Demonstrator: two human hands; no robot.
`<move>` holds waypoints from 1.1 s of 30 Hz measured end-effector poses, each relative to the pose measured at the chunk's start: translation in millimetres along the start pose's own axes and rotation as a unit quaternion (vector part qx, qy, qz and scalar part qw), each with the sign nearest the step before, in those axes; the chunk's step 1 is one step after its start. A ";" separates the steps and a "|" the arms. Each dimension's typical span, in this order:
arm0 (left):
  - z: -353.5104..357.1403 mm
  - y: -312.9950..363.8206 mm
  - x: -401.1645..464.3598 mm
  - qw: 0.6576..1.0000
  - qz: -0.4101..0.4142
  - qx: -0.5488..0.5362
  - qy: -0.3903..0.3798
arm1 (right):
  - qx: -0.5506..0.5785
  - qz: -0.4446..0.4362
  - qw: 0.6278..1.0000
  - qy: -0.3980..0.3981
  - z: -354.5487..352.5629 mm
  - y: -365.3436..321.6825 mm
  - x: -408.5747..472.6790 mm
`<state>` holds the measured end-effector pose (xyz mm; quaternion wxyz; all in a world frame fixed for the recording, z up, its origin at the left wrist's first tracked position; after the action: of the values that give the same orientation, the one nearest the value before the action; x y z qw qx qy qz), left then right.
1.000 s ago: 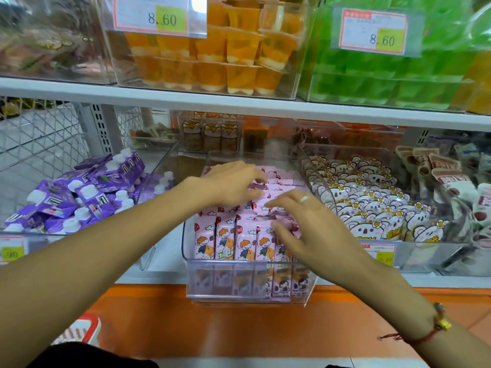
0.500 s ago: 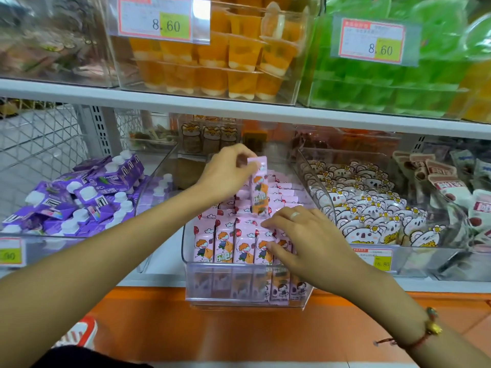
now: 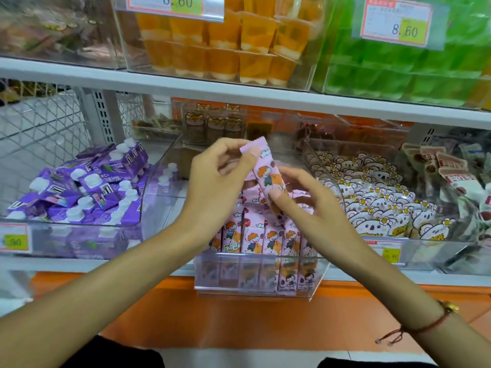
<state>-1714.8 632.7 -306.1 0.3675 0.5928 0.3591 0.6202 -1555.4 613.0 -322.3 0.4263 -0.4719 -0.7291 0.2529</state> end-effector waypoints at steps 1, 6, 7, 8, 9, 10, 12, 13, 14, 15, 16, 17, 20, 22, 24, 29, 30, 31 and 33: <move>-1.0 -2.3 -1.4 1.000 -0.013 -0.016 -0.013 | 0.005 0.003 1.000 0.000 2.1 0.4 0.6; -6.0 -11.9 -4.3 0.999 -0.011 0.019 -0.048 | 0.201 0.145 0.969 0.023 6.5 8.2 6.1; -5.5 -13.3 -5.3 0.997 -0.007 0.040 -0.059 | 0.216 0.155 0.964 0.026 6.6 9.1 6.7; -4.7 -15.2 -6.1 0.996 -0.007 0.058 -0.068 | 0.225 0.156 0.961 0.028 7.3 9.8 7.6; -3.4 -16.9 -7.3 0.995 -0.010 0.071 -0.076 | 0.235 0.153 0.959 0.030 8.1 9.9 7.9; -2.2 -18.9 -8.6 0.993 -0.019 0.077 -0.083 | 0.249 0.150 0.956 0.031 9.0 8.7 8.3; 0.5 -23.4 -11.9 0.989 -0.025 0.112 -0.098 | 0.275 0.143 0.950 0.036 10.6 6.5 7.8; 1.8 -25.4 -13.6 0.985 -0.017 0.140 -0.102 | 0.280 0.140 0.949 0.040 11.3 5.8 7.2; 2.8 -26.7 -14.8 0.982 -0.006 0.159 -0.101 | 0.281 0.140 0.949 0.043 12.1 4.8 7.0; 3.1 -26.9 -15.7 0.982 0.006 0.165 -0.096 | 0.280 0.140 0.948 0.046 12.6 4.2 6.7; 3.3 -26.6 -16.0 0.983 0.017 0.161 -0.091 | 0.283 0.142 0.947 0.050 12.7 4.7 7.1; 3.2 -25.4 -15.9 0.984 0.025 0.153 -0.090 | 0.289 0.144 0.945 0.054 11.6 5.4 7.4; 3.8 -22.6 -14.2 0.986 0.012 0.130 -0.104 | 0.315 0.140 0.937 0.059 3.3 6.3 9.1; 4.5 -23.2 -14.6 0.984 -0.002 0.123 -0.126 | 0.321 0.129 0.938 0.037 -0.9 5.7 8.8; 4.7 -24.9 -15.8 0.980 0.000 0.139 -0.143 | 0.309 0.117 0.943 0.027 -2.5 6.3 7.5; 3.7 -25.0 -17.1 0.966 0.064 0.223 -0.110 | 0.291 0.096 0.949 0.079 0.6 5.6 5.1; 3.9 -23.8 -17.2 0.964 0.077 0.236 -0.097 | 0.283 0.090 0.951 0.085 1.0 4.8 4.5; 3.7 -23.1 -17.0 0.963 0.085 0.239 -0.089 | 0.277 0.084 0.953 0.088 1.5 3.8 3.8; 2.4 -23.2 -15.6 0.964 0.091 0.234 -0.086 | 0.265 0.073 0.957 0.090 1.8 2.0 3.3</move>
<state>-1711.2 630.0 -333.8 0.1907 0.7433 0.4058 0.4965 -1556.6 616.9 -323.5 0.5802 -0.4148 -0.5582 0.4239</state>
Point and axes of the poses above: each hand's wrist, its own x-axis towards the middle knuckle, its own z-axis out of the palm, y = z × x, the point moved 1 cm from there along x, towards the middle knuckle, and after that the axes turned 1 degree about -y, right-handed, at the moved point
